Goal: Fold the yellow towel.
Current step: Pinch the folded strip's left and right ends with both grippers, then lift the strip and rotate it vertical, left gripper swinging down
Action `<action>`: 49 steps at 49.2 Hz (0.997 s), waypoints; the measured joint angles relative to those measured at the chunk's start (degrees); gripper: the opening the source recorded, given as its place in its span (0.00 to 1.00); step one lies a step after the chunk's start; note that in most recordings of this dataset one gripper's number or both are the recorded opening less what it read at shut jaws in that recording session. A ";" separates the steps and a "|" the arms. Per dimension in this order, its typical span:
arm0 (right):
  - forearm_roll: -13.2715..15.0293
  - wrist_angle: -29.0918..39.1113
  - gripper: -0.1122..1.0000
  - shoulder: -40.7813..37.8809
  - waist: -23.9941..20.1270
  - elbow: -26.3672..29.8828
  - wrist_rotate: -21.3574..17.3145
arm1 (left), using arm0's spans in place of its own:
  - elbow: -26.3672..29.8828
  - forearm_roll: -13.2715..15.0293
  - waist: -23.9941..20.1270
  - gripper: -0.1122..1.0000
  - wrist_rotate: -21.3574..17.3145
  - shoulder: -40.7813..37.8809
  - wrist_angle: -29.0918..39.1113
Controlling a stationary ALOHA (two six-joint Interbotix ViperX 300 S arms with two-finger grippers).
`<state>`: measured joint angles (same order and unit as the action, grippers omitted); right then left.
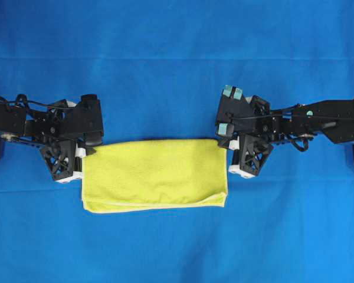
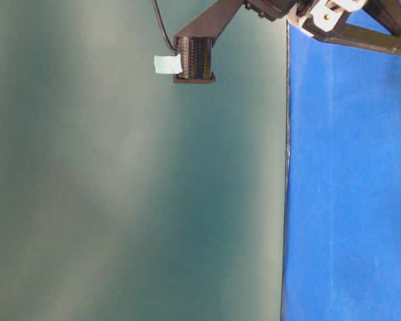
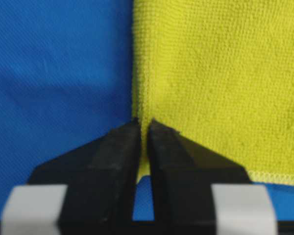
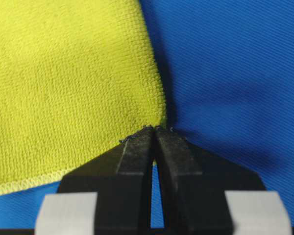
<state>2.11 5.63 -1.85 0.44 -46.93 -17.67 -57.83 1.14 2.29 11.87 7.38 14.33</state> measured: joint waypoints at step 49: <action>-0.18 12.83 0.11 20.13 -0.26 1.76 -1.05 | 11.69 0.00 2.81 0.11 3.16 17.31 17.23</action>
<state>1.93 18.46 18.28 0.18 -45.18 -18.72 -46.14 1.14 5.10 15.03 24.70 31.55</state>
